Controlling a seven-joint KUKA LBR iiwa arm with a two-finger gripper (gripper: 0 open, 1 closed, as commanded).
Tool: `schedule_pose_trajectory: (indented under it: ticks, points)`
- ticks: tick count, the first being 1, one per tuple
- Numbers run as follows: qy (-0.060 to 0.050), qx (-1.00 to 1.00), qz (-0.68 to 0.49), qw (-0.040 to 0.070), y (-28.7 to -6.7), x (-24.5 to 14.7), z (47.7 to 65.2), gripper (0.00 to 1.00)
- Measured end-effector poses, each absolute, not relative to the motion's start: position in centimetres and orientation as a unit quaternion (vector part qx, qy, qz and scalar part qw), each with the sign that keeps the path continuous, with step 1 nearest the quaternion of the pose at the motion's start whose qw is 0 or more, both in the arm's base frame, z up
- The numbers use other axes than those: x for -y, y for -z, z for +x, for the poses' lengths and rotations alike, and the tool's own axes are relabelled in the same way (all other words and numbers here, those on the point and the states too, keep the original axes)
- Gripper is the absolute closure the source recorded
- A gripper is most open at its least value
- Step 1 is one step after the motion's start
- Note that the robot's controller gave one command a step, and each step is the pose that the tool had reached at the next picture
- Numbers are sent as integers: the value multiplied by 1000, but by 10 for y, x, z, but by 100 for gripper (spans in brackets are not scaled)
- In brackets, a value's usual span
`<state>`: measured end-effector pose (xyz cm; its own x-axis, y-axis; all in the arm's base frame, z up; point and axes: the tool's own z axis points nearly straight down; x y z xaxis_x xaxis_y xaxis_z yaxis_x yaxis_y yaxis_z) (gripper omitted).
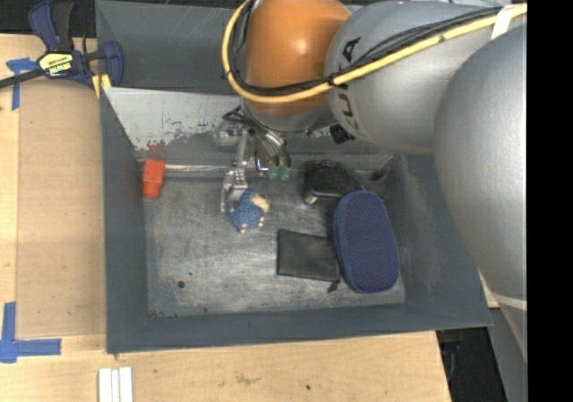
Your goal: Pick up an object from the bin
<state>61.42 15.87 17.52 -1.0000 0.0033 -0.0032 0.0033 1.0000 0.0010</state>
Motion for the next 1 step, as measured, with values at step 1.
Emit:
schedule_pose_trajectory:
  ticks: [1]
  points:
    - [-3, -998, -56, 4, -72, -101, 615, 0]
